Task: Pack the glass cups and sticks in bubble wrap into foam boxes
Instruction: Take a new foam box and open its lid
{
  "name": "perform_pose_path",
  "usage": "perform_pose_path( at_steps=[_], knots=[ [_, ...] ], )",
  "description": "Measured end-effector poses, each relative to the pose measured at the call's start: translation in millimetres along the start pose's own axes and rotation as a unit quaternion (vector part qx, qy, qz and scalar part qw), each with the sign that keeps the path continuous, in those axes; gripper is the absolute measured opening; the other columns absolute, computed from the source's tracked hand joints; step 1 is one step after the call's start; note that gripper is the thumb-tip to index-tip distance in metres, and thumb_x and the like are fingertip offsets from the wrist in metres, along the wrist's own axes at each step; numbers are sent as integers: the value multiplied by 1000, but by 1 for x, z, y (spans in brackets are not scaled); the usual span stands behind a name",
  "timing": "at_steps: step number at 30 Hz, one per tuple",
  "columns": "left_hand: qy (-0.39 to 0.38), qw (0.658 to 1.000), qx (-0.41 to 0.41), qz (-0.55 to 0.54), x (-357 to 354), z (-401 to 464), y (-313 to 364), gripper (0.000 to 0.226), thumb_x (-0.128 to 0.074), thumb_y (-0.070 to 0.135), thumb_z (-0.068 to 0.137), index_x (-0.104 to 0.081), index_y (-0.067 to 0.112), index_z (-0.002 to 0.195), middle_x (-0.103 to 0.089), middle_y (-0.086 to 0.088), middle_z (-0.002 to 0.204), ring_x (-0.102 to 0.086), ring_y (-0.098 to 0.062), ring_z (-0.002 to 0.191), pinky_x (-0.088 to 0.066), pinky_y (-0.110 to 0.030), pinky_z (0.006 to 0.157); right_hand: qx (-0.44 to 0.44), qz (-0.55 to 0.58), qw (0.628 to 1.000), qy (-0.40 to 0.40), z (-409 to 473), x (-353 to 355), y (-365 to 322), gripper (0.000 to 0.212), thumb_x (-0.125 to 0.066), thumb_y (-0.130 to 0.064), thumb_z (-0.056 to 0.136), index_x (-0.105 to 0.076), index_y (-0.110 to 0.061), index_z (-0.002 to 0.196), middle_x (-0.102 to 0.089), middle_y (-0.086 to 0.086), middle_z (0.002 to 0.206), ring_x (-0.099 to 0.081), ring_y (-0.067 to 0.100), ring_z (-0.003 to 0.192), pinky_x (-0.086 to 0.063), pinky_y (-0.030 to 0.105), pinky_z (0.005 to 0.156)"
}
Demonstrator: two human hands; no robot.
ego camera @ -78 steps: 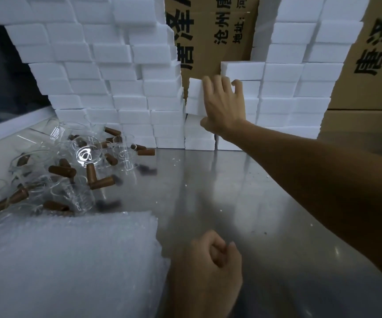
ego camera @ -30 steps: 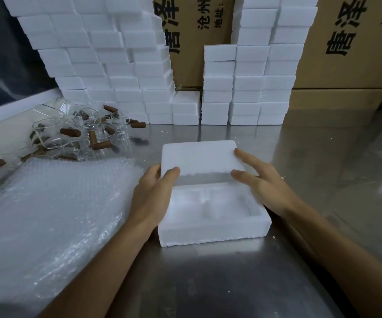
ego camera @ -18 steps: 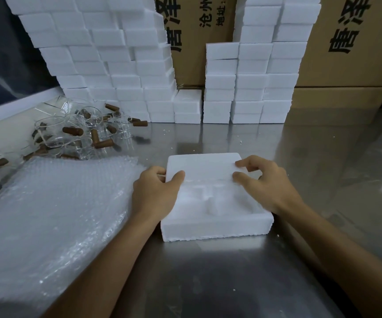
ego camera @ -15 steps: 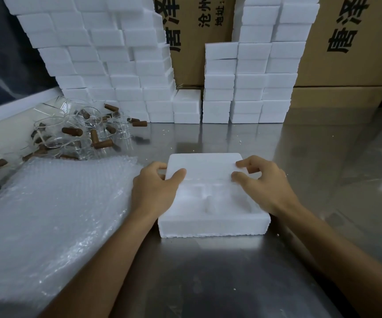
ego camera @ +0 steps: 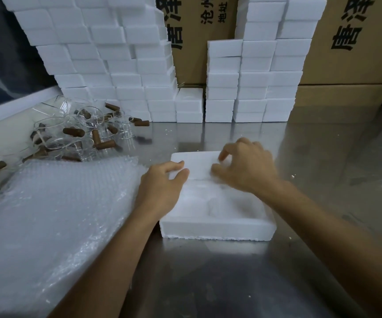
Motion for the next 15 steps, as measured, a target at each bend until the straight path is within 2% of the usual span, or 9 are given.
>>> perform_pose_path(
  at_steps=[2, 5, 6, 8, 9, 11, 13, 15],
  knots=[
    [7, 1000, 1, 1, -1, 0, -1, 30, -67, 42, 91, -70, 32, 119, -63, 14, 131, -60, -9, 103, -37, -5, 68, -2, -33, 999, -17, 23, -6, -18, 36, -59, -48, 86, -64, -26, 114, -61, 1, 119, -52, 29, 117, -37, 43, 95],
    [10, 1000, -6, 13, -2, 0, -1, 30, -66, 43, 91, -70, 33, 119, -67, 13, 125, -62, -12, 102, -41, -20, 81, 33, -17, 998, -42, 59, -19, -55, 25, -62, -42, 82, -63, -22, 98, -63, 0, 94, -59, 28, 93, -44, 35, 80],
    [9, 1000, -10, 13, -2, -1, 0, 30, -65, 43, 91, -70, 33, 119, -68, 14, 123, -62, -11, 102, -42, -22, 82, 61, -1, 997, -39, 69, -24, -71, 25, -62, -39, 83, -64, -22, 101, -63, 0, 94, -59, 26, 90, -45, 34, 79],
    [10, 1000, -17, 10, -2, -2, 0, 29, -64, 41, 92, -70, 32, 119, -69, 16, 119, -63, -10, 105, -45, -24, 85, 142, 53, 987, -56, 84, -39, -107, 33, -64, -35, 88, -63, -19, 117, -67, 2, 108, -62, 23, 99, -49, 34, 84],
    [14, 1000, -18, 10, -1, -3, 1, 27, -64, 40, 92, -72, 32, 116, -71, 15, 114, -64, -9, 102, -47, -25, 84, 183, 87, 977, -73, 89, -47, -128, 36, -66, -32, 89, -62, -17, 122, -66, 4, 115, -61, 22, 104, -49, 34, 88],
    [21, 1000, -18, 10, -1, -3, 1, 15, -63, 35, 92, -75, 26, 96, -73, 13, 90, -66, -9, 83, -47, -22, 67, 244, 119, 958, -92, 98, -62, -165, 42, -67, -27, 89, -58, -12, 127, -63, 7, 122, -59, 22, 109, -48, 32, 92],
    [33, 999, -14, 10, 1, -3, 0, 20, -62, 27, 91, -61, 22, 72, -63, 9, 66, -60, -11, 64, -39, -21, 52, 286, 97, 948, -103, 107, -77, -198, 43, -66, -25, 90, -57, -10, 129, -62, 9, 125, -58, 24, 112, -46, 32, 92],
    [36, 999, -15, 18, 1, -5, 1, 24, -61, 22, 88, -49, 25, 68, -59, 9, 67, -56, -12, 63, -36, -21, 49, 325, 49, 937, -117, 115, -92, -225, 36, -66, -22, 91, -58, -9, 123, -62, 9, 120, -59, 24, 105, -46, 31, 84]
  ],
)
Point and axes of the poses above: each hand's wrist, its own z-axis towards the middle knuckle, its own x-axis out of the back of the hand, y = z × x, the point moved 7 cm from there along z, towards the middle knuckle
